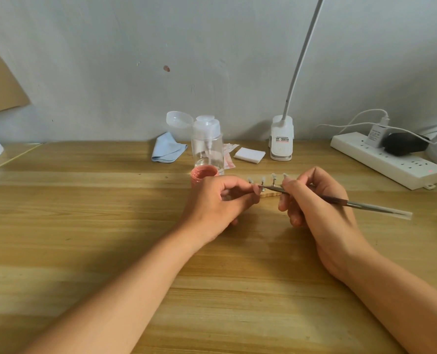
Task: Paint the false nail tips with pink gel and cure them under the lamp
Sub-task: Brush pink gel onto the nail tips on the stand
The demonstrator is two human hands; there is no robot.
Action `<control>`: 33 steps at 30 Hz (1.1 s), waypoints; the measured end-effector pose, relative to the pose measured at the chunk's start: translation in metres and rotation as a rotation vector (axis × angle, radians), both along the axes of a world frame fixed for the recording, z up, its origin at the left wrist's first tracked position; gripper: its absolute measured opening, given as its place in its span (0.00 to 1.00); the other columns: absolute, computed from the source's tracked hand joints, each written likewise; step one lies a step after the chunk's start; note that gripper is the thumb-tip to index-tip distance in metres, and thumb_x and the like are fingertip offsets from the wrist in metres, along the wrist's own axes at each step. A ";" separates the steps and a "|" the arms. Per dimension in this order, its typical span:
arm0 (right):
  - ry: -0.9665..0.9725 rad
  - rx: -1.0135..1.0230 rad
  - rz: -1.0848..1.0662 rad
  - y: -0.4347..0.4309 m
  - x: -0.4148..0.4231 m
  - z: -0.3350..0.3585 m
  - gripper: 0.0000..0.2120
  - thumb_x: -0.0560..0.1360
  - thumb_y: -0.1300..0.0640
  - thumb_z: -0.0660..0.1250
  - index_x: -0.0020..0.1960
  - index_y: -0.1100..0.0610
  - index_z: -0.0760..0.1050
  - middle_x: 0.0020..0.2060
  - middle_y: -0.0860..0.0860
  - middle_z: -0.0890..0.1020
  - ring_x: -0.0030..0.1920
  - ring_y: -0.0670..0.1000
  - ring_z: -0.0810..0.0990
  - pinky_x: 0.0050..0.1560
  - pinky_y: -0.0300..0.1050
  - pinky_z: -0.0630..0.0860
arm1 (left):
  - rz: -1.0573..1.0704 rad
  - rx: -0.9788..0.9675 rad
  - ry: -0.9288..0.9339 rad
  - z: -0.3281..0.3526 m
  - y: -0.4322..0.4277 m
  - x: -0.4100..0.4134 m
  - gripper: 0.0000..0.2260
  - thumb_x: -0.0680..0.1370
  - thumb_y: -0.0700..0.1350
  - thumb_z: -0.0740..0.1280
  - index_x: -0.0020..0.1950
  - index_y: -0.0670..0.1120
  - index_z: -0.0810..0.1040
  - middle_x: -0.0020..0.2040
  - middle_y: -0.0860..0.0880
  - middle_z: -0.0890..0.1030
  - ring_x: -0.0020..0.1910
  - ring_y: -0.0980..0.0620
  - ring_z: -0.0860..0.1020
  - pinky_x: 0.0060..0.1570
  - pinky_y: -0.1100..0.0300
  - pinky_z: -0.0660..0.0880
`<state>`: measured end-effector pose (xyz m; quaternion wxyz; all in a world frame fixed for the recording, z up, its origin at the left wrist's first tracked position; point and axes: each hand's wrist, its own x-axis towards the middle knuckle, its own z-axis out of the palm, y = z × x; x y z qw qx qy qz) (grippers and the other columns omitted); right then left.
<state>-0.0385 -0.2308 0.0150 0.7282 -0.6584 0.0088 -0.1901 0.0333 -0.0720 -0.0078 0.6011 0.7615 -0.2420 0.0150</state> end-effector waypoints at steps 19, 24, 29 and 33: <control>0.033 -0.026 -0.009 0.001 0.000 0.000 0.10 0.77 0.66 0.63 0.39 0.59 0.67 0.24 0.53 0.77 0.25 0.48 0.67 0.24 0.37 0.63 | 0.001 -0.026 0.031 0.005 -0.001 -0.004 0.02 0.74 0.43 0.75 0.45 0.49 0.84 0.35 0.55 0.85 0.29 0.64 0.76 0.24 0.68 0.70; 0.042 -0.010 -0.032 0.001 -0.001 0.001 0.07 0.77 0.66 0.63 0.40 0.60 0.69 0.24 0.53 0.77 0.26 0.49 0.67 0.25 0.39 0.63 | 0.005 -0.024 0.023 0.006 -0.001 -0.006 0.03 0.74 0.44 0.75 0.42 0.52 0.84 0.33 0.58 0.83 0.27 0.64 0.75 0.23 0.68 0.69; 0.020 -0.003 -0.058 -0.001 -0.003 0.003 0.05 0.77 0.67 0.62 0.43 0.67 0.69 0.24 0.52 0.76 0.26 0.48 0.67 0.26 0.41 0.63 | 0.018 -0.021 0.003 0.007 0.000 -0.007 0.03 0.74 0.46 0.76 0.42 0.53 0.84 0.35 0.54 0.84 0.27 0.59 0.73 0.23 0.65 0.69; -0.077 -0.019 -0.153 -0.001 -0.004 0.004 0.06 0.79 0.64 0.63 0.45 0.65 0.69 0.23 0.51 0.75 0.24 0.47 0.68 0.25 0.38 0.65 | 0.035 -0.012 -0.015 0.008 -0.002 -0.008 0.04 0.74 0.45 0.76 0.42 0.55 0.84 0.38 0.56 0.84 0.31 0.62 0.76 0.25 0.67 0.70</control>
